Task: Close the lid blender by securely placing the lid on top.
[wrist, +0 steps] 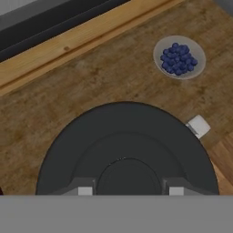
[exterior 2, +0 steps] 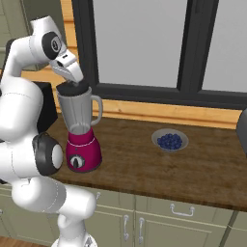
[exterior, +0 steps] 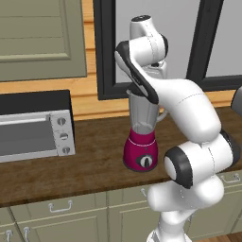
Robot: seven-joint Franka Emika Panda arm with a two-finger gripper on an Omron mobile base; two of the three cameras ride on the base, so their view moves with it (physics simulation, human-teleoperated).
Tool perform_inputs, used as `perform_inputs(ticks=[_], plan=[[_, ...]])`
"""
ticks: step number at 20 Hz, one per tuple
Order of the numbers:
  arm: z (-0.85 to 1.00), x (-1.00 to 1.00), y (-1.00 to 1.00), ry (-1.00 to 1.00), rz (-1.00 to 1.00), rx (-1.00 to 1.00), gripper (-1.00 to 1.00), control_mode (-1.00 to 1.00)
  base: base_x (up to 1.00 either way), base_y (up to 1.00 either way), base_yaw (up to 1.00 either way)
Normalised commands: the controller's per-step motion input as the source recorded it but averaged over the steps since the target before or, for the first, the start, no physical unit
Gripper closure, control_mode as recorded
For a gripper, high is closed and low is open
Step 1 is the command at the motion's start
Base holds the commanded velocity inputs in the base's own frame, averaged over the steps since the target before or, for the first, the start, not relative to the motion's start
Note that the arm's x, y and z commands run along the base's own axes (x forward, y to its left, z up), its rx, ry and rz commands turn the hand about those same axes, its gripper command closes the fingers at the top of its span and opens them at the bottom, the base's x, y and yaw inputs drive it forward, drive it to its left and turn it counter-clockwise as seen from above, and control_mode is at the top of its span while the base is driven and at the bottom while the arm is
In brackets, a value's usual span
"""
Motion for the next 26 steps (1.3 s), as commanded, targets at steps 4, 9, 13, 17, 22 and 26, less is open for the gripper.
perform_inputs(ticks=[4, 9, 13, 17, 22, 26], plan=[[0.0, 0.0, 0.0, 0.0, 0.0, 0.0, 1.0, -1.0, 0.0, 0.0, 0.0], [0.0, 0.0, 0.0, 0.05, -0.04, 0.0, 1.0, -1.0, 0.0, 0.0, 0.0], [0.0, -0.05, 0.0, 0.12, -0.06, 0.0, 1.0, -1.0, 0.0, 0.0, 0.0], [0.0, -0.05, 0.0, 0.1, -0.06, 0.0, 1.0, -1.0, 0.0, 0.0, 0.0], [0.0, 0.0, 0.0, 0.06, -0.05, 0.0, 1.0, -1.0, 0.0, 0.0, 0.0], [-0.12, 0.0, -0.02, 0.01, -0.05, 0.0, 1.0, -1.0, 0.0, 0.0, 0.0]])
